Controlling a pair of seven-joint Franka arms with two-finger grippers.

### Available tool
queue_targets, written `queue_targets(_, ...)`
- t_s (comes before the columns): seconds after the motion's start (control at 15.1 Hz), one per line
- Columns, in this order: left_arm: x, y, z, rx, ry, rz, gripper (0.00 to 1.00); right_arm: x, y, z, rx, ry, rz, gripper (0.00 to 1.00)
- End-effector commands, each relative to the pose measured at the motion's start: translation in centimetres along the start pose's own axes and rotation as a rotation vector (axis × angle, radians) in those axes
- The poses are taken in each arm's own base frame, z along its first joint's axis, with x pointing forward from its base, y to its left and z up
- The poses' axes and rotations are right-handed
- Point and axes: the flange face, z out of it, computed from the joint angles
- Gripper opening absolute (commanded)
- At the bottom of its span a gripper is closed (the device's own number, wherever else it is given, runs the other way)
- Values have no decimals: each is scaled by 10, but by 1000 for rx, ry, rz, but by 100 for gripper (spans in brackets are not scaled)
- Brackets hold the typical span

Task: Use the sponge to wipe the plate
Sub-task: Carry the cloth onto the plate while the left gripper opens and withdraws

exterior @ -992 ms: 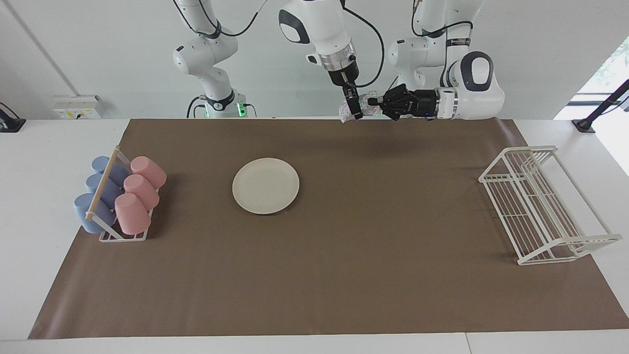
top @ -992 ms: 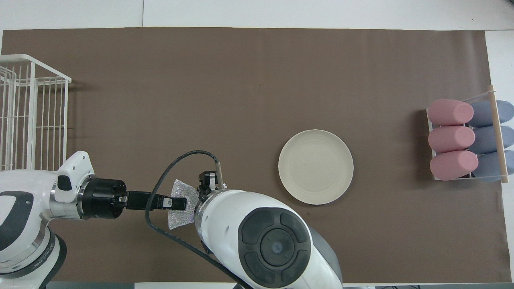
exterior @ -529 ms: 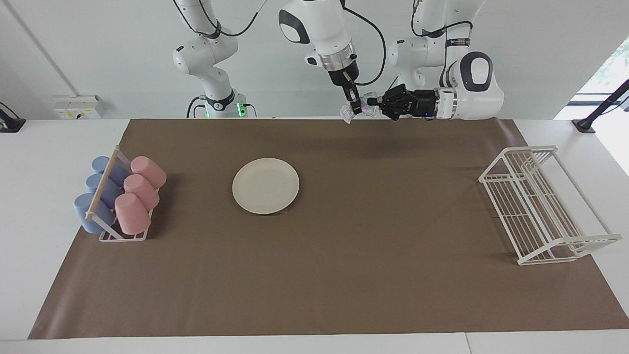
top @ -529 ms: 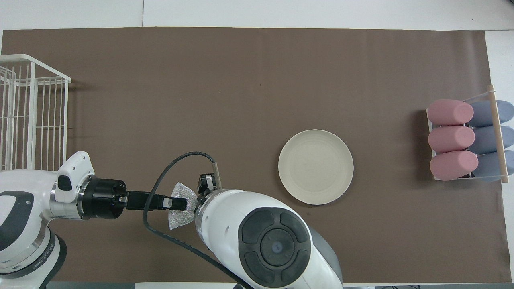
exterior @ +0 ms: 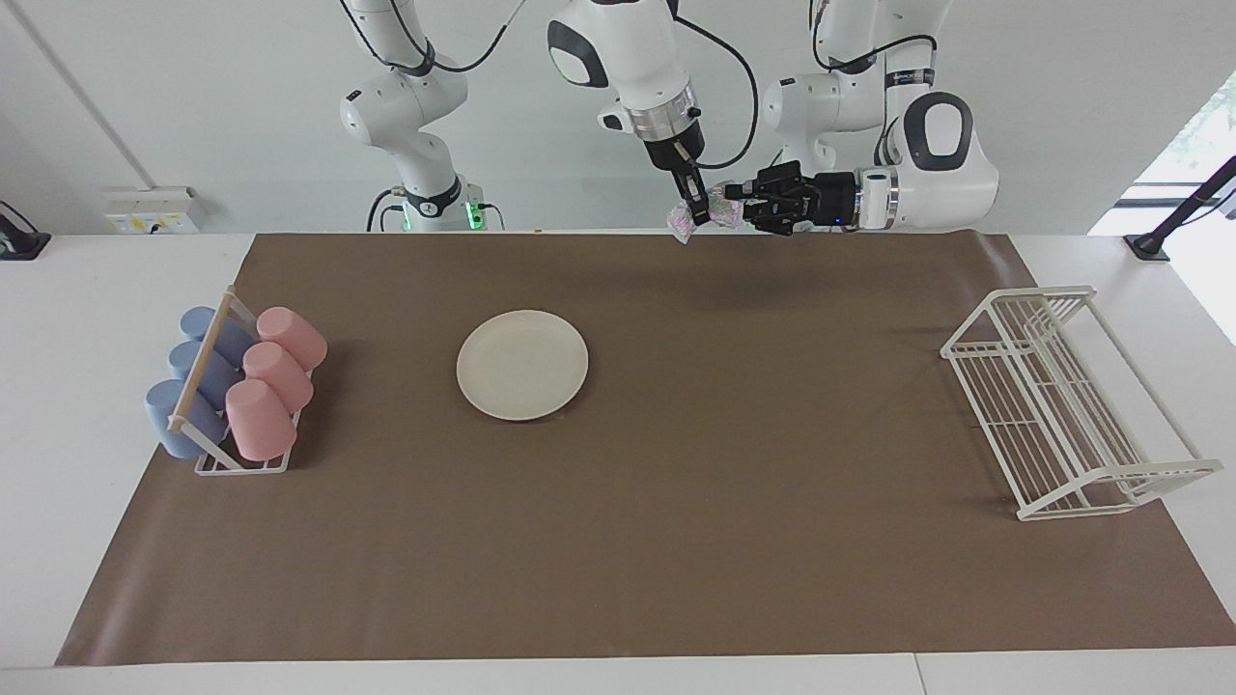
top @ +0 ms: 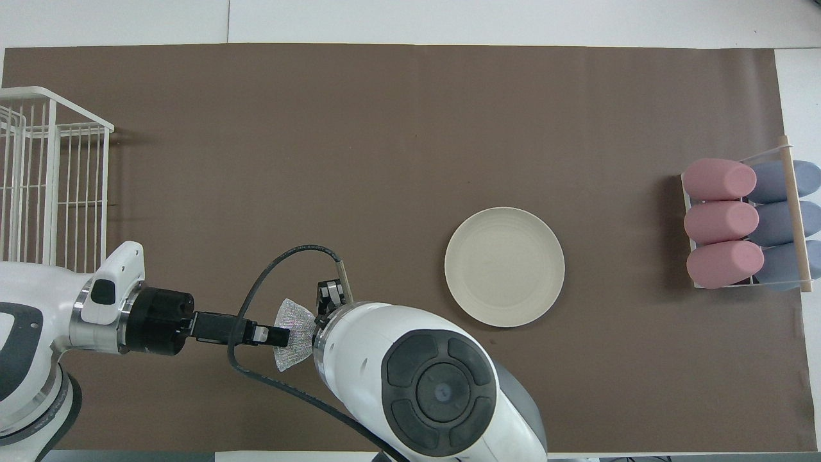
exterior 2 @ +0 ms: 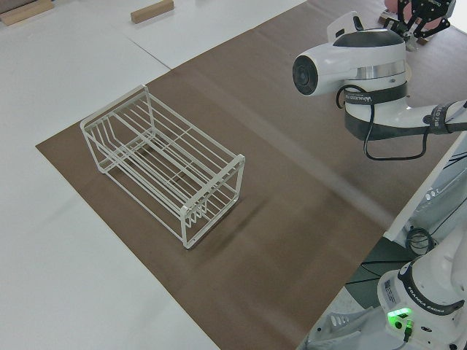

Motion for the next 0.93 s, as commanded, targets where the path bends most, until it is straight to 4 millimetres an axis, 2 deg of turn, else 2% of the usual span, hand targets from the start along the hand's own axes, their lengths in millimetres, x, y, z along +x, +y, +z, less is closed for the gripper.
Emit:
queue_targets(0.0,0,19,-14,180,-11,-32,100,19,6,0,-4,10,-22,0)
queue_targets(0.2,0,22,-32,356,-18,-80,100,63,-17,1,7,33,-88,0)
queue_targets(0.33,1,18,-54,454,0,-104,100,109,-38,4,5,57,-134,0)
queue_targets(0.4,1,18,-58,501,-4,-103,100,132,-41,14,-7,71,-170,0)
queue_targets(0.53,3,22,-70,622,-1,-119,100,183,-36,58,-6,100,-228,0)
queue_targets(0.6,7,29,-77,667,19,-129,100,202,-27,84,6,116,-244,0)
queue_targets(0.66,9,34,-81,691,32,-155,100,216,-18,106,26,127,-262,0)
queue_targets(0.73,9,37,-83,700,46,-178,100,221,-14,119,49,131,-271,0)
queue_targets(0.86,10,38,-84,700,76,-237,100,233,-15,125,46,139,-280,0)
